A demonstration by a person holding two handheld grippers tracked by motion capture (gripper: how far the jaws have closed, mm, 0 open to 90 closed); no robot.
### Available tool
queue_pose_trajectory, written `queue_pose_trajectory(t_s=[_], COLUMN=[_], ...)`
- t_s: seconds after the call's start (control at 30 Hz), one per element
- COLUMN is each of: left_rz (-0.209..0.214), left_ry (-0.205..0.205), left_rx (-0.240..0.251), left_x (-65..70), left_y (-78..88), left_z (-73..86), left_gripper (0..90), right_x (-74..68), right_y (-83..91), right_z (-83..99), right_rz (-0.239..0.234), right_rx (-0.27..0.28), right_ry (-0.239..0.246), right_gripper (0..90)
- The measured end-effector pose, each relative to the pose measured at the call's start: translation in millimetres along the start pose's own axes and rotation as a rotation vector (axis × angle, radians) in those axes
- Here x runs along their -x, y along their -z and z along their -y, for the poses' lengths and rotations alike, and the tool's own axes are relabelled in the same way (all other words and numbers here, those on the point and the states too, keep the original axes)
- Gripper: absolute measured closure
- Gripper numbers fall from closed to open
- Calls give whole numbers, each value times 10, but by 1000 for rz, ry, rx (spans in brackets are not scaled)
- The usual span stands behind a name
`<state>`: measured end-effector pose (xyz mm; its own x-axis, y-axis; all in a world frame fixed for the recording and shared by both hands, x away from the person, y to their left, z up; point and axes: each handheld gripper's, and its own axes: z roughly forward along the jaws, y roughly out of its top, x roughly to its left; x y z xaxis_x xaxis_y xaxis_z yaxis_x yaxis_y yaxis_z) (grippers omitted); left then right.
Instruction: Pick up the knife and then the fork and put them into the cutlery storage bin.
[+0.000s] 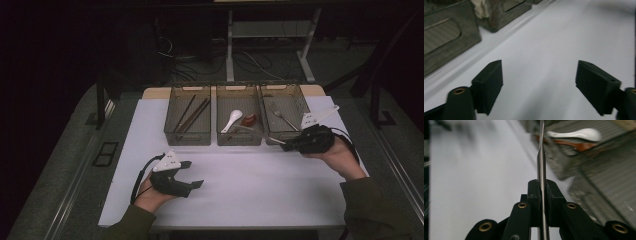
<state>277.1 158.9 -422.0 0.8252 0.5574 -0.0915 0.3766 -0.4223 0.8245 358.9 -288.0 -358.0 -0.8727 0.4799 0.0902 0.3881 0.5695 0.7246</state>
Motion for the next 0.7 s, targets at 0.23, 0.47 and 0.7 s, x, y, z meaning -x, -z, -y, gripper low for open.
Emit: queue_pose_trajectory(t_s=[0.23, 0.47, 0.7], left_rz=[-63, -75, -69], left_ry=[7, 14, 12], left_rx=[2, 8, 20], left_x=[14, 37, 42], left_y=[-9, -10, 4], left_z=[90, 110, 101], left_gripper=[63, 0, 0], right_x=[277, 539, 760], right_y=[135, 158, 69], right_z=[-22, -116, -151], right_rz=[137, 256, 350], right_rx=[39, 37, 12], right_ry=[-116, -215, -296], right_gripper=[828, 828, 828])
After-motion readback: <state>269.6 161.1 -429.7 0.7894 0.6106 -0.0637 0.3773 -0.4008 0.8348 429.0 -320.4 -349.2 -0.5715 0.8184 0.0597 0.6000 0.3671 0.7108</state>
